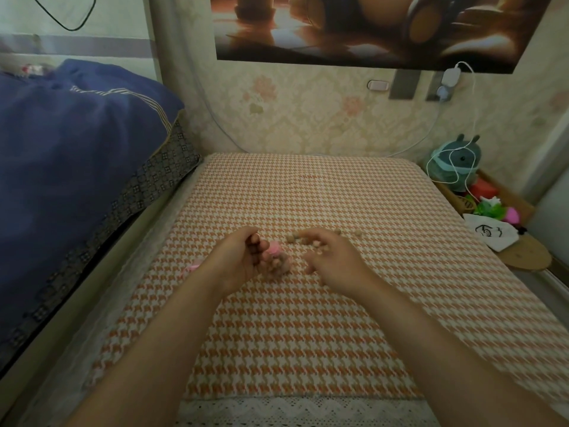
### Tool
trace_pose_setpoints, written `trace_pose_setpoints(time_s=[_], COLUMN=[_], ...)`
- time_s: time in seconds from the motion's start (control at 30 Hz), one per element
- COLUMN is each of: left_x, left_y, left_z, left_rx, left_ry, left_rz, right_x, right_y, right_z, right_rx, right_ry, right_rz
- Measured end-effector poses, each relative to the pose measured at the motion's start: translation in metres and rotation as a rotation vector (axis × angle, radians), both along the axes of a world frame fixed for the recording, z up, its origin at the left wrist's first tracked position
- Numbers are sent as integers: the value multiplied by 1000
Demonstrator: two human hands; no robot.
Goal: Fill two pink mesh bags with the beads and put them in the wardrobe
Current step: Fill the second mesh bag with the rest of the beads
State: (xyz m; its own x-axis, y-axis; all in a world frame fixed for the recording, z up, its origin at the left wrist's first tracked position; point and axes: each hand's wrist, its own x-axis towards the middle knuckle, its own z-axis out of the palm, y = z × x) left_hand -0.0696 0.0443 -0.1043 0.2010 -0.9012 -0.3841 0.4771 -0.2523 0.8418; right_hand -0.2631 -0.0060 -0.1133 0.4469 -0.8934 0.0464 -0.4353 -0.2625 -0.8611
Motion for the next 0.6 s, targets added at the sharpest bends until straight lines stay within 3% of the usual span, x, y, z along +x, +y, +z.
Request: trace_pose_setpoints(time_s=[0.07,0.17,0.3,0.4,0.47,0.6], left_x=[1,3,5,9,16,28], left_y=[1,6,14,19,22,30], left_z=[2,5,8,5,1,-10], left_rx=[-1,-5,-8,-21,-75,-79], left_ry=[-33,-93,-167,-254,-441,-987], left_rz=[-25,-113,-217,-171,-136,-203], right_x=[8,21,33,37,38,38], right_y=[0,2,-4,-8,-8,-3], right_z=[-7,-13,-15,-12,-8,1], right_rx=[-149,-206,-177,-193,-198,-210], right_ry=[103,189,196,186,173,199], right_rz=[122,238,218,165,146,124])
